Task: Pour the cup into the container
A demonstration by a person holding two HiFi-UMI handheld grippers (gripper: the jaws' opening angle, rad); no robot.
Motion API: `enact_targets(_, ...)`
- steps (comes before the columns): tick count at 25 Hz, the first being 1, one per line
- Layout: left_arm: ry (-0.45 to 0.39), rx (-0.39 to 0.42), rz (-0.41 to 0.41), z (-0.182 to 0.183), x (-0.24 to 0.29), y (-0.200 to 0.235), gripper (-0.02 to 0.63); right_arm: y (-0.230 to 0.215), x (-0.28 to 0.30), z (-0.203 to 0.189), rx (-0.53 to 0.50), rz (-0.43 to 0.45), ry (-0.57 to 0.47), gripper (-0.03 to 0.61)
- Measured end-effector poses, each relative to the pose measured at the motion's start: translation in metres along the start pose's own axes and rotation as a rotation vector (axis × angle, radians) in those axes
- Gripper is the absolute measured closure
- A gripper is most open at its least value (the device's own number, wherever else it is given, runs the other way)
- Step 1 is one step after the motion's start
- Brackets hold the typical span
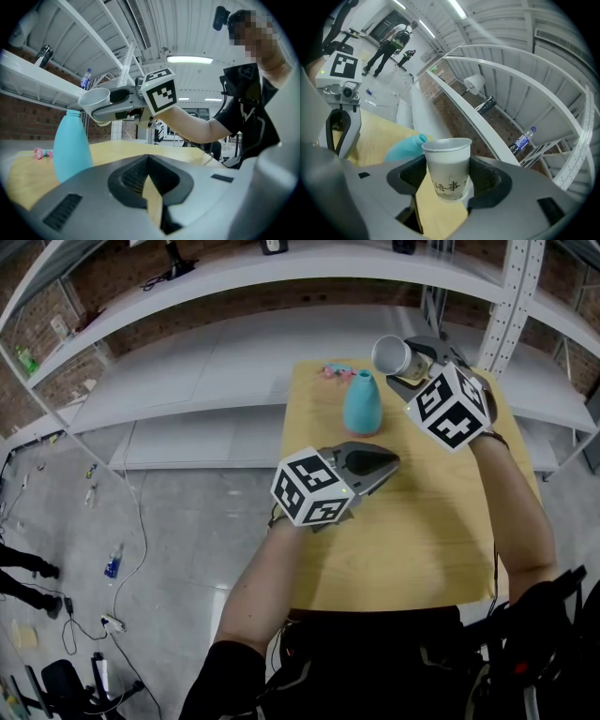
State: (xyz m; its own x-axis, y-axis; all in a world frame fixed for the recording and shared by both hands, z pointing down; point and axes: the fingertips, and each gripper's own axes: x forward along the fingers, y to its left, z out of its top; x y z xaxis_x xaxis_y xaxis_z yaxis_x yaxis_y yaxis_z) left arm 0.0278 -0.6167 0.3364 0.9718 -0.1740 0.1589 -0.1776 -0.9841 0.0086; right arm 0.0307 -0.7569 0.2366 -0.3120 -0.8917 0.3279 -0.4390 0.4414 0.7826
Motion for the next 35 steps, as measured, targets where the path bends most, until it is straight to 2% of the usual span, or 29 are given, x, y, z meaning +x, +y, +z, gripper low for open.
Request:
enact_targets(11,-0.005,0.004,-0.009,0.001,-0.001,-0.001,0.621,0.003,0.005,0.008,-0.173,-0.019,0.046,0.288)
enact_targets(23,-0.007,0.006,-0.019,0.001,0.0,-0.004,0.621,0.004,0.008,0.012,-0.286,-0.043,0.075,0.288)
enact_targets(35,-0.011,0.008,-0.022,0.002,-0.001,-0.004,0.621,0.005,0.012,0.016,-0.347,-0.047,0.092,0.288)
